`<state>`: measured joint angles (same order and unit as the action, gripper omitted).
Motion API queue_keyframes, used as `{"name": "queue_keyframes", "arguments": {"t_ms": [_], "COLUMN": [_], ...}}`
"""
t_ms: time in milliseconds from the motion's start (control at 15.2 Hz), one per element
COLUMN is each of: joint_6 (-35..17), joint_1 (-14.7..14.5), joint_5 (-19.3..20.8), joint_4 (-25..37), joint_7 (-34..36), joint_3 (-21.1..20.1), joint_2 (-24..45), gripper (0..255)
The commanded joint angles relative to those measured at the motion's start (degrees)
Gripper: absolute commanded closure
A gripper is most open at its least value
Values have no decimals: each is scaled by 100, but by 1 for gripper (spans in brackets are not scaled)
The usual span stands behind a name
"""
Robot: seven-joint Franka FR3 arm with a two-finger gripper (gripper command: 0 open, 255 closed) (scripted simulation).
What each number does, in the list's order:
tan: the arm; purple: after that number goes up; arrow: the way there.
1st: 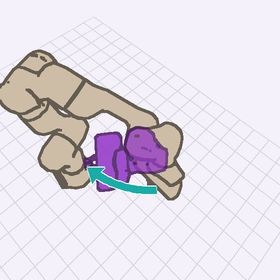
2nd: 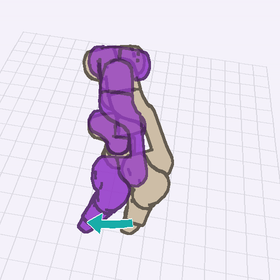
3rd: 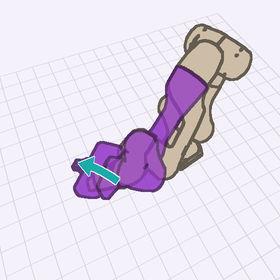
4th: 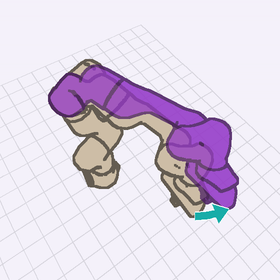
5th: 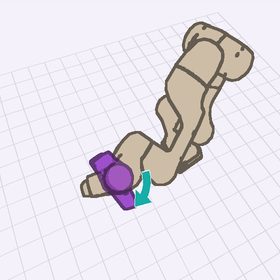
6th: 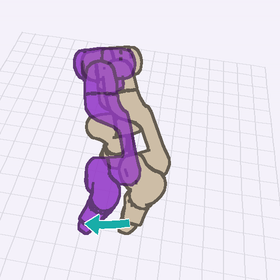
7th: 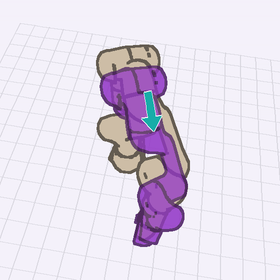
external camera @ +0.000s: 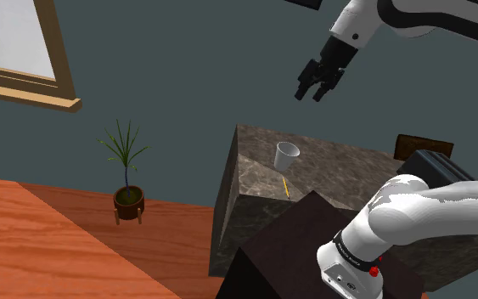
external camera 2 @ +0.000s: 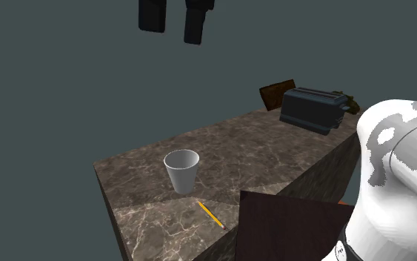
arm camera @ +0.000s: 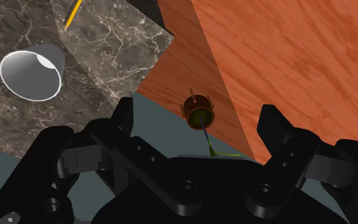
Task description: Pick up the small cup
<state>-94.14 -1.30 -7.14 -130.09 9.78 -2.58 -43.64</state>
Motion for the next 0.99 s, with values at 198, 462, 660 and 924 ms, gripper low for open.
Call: {"name": "queue_keyframes", "arguments": {"t_ms": [198, 462, 660, 924], "joint_6": [-360, -864, -1261, -1810], "joint_1": [76, 190, 277, 375], "joint_5": [122, 285, 398, 518], "joint_4": [-392, -820, -1066, -1288], "joint_7": [-380, -890, -1277, -1806], "joint_3": [291, 691, 1000, 1429], "joint_2": [12, 144, 336, 719], "gripper": [0, 0, 0, 0]}}
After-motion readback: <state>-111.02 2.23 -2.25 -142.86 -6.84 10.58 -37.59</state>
